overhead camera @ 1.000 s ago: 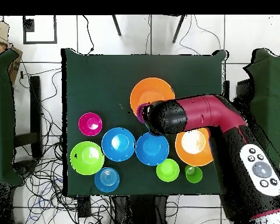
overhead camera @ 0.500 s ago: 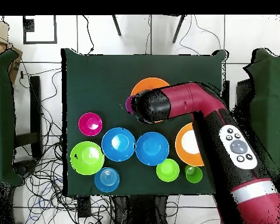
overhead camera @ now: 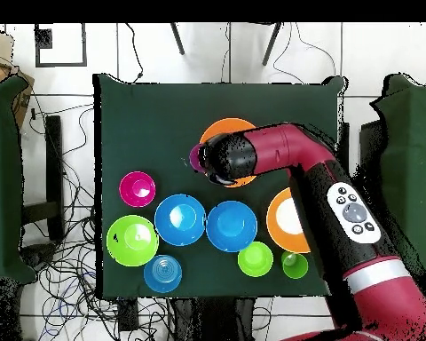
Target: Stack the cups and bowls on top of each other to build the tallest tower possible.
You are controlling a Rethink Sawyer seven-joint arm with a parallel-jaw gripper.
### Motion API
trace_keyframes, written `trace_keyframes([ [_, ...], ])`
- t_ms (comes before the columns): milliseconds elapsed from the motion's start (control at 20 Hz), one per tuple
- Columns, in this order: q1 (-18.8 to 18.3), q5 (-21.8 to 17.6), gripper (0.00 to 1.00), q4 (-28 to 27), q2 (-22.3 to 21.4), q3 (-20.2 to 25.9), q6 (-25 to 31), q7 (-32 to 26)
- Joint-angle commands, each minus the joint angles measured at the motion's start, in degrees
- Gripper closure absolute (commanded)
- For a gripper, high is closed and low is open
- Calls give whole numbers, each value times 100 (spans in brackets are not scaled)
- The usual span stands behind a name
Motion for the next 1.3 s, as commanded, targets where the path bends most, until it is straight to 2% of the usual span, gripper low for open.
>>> trace_keyframes([
  [50, -153, -379, 100, -371, 139, 8, 395, -1721],
  [400, -289, -359, 100, -348, -29, 114, 659, -2018],
  [800, -274, -546, 100, -662, 346, 52, 584, -2033],
  [1000, -149, -563, 100, -845, 558, -73, 535, -1731],
  [1300, -217, -689, 100, -817, 673, -76, 357, -1818],
])
